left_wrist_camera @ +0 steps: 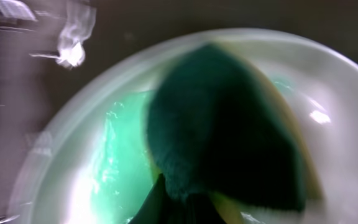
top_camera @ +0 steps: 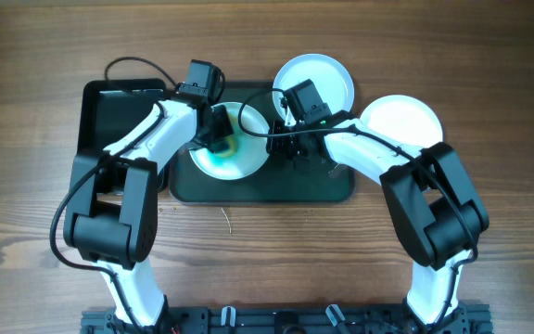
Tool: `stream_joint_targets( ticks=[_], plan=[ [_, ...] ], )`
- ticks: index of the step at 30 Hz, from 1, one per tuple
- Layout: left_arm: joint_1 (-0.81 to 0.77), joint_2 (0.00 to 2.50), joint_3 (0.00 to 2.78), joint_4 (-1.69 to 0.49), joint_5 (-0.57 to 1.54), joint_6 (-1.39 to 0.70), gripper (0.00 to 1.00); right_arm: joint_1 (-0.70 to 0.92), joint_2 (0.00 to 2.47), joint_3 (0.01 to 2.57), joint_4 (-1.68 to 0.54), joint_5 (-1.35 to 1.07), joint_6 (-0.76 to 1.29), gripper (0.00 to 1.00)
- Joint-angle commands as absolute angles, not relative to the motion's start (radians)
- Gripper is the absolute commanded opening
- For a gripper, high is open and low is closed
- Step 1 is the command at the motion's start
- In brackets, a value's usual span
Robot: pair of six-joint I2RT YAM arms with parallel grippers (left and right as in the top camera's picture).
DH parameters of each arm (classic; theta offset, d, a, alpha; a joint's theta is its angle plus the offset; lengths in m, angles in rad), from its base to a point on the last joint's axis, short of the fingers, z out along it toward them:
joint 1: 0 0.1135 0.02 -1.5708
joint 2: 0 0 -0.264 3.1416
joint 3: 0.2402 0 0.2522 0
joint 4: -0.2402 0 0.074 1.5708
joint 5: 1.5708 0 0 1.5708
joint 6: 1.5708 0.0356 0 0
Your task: Clean dirty plates on tray and stack at the side
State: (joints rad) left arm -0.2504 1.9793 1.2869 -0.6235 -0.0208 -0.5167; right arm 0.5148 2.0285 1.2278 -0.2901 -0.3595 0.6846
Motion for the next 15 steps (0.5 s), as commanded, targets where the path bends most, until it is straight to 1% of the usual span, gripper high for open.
stream_joint_targets(
  ticks=[1,3,5,7,8,10,12,15],
  plan=[
    [-0.221,2.016,1.264,-0.688,-0.347,-0.611,0.04,0.519,2.056,1.232,-0.302,-0.382,0.68,0.04],
    [-0.223,2.016,1.264,-0.722,-0.308,-0.61,0.04,0.519,2.056,1.232,-0.302,-0.382,0.68,0.04],
    [-0.223,2.016,1.264,-0.756,-0.191,-0.567,0.04,0.519,2.056,1.232,-0.304,-0.383,0.677,0.04],
    [-0.223,2.016,1.264,-0.783,-0.023,-0.457,0.04,0.519,2.056,1.232,-0.305,-0.394,0.665,0.04],
    [-0.223,2.016,1.264,-0.807,0.13,-0.358,0.04,0.519,2.056,1.232,-0.304,-0.414,0.654,0.04],
    [-0.223,2.016,1.264,-0.833,0.3,-0.249,0.04,0.519,2.056,1.232,-0.307,-0.43,0.654,0.04],
    [-0.223,2.016,1.264,-0.852,0.437,-0.155,0.04,0.519,2.056,1.232,-0.308,-0.436,0.654,0.04],
    [-0.223,2.016,1.264,-0.847,0.572,-0.077,0.04,0.519,2.056,1.232,-0.308,-0.439,0.654,0.04]
  ],
)
